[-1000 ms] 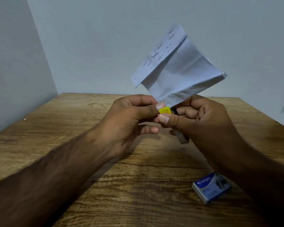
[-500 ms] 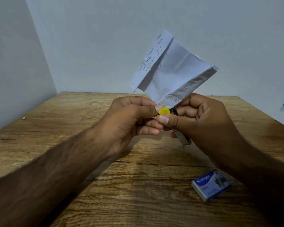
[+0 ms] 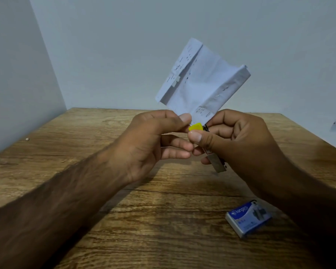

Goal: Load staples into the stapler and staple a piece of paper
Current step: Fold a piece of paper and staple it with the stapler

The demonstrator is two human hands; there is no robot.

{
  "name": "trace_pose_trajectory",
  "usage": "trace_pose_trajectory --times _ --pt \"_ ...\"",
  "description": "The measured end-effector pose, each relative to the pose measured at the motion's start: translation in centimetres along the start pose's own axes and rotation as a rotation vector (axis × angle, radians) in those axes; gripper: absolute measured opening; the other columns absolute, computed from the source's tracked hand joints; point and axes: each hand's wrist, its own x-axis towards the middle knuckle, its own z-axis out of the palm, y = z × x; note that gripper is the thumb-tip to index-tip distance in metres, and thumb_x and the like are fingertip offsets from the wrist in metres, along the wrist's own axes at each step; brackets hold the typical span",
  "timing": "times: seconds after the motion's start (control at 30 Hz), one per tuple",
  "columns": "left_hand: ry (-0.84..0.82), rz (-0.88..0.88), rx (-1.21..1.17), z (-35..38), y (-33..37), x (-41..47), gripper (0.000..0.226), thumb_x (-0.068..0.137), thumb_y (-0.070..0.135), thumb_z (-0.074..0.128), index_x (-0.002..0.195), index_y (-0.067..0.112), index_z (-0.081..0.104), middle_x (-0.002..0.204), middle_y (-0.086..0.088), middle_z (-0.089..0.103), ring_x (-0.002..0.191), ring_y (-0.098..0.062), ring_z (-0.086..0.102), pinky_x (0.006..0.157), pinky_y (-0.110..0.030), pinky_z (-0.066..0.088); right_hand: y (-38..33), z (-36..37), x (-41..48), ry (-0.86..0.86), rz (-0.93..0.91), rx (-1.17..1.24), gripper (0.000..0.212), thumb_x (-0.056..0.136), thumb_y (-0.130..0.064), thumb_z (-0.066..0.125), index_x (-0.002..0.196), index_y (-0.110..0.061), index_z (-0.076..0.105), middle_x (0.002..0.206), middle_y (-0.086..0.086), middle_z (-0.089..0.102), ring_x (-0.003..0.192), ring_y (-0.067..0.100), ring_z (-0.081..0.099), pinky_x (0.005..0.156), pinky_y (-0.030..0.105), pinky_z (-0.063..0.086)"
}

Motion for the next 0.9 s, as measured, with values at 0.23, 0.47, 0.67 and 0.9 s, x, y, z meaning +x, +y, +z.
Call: trace_pose_trajectory --times 0.23,0.47,0.67,0.9 --pt "0.002 0.038 0.033 -0.26 -0.66 0.06 0.022 0.078 0.024 0.076 0.079 0.006 0.065 0.065 -0.012 0.069 0.055 -0.018 0.071 0.053 -0.026 0.06 -0.03 -0.05 -0.03 -0.026 0.015 0.009 0.041 0.071 -0.029 0.083 0.105 -0.009 0.075 0.081 0.014 0.08 0.07 0.026 0.078 0.061 0.044 0.065" --pt "0.018 0.059 0.057 -0.46 -0.73 0.14 0.019 0.078 0.026 0.077 0.076 0.008 0.07 0.067 -0.013 0.071 0.056 -0.017 0.072 0.052 -0.025 0.06 -0.1 -0.11 0.07 -0.035 0.031 0.039 0.042 0.069 -0.028 0.083 0.105 -0.01 0.075 0.083 0.013 0.081 0.072 0.025 0.078 0.065 0.045 0.066" --pt "0.009 0.068 0.065 -0.53 -0.77 0.21 0.017 0.085 0.025 0.075 0.075 0.011 0.071 0.073 -0.016 0.072 0.063 -0.022 0.074 0.055 -0.026 0.06 -0.03 -0.32 0.05 -0.048 0.029 0.076 0.036 0.072 -0.027 0.082 0.103 -0.011 0.075 0.082 0.013 0.081 0.072 0.023 0.077 0.064 0.038 0.065" --pt "-0.108 0.164 0.08 0.1 -0.96 0.1 0.046 0.087 0.035 0.073 0.111 -0.003 0.063 0.109 -0.014 0.072 0.1 -0.028 0.069 0.088 -0.039 0.057 -0.37 -0.65 0.21 -0.115 0.052 0.243 0.032 0.082 -0.022 0.071 0.108 -0.006 0.074 0.093 0.014 0.082 0.082 0.022 0.078 0.069 0.027 0.062"
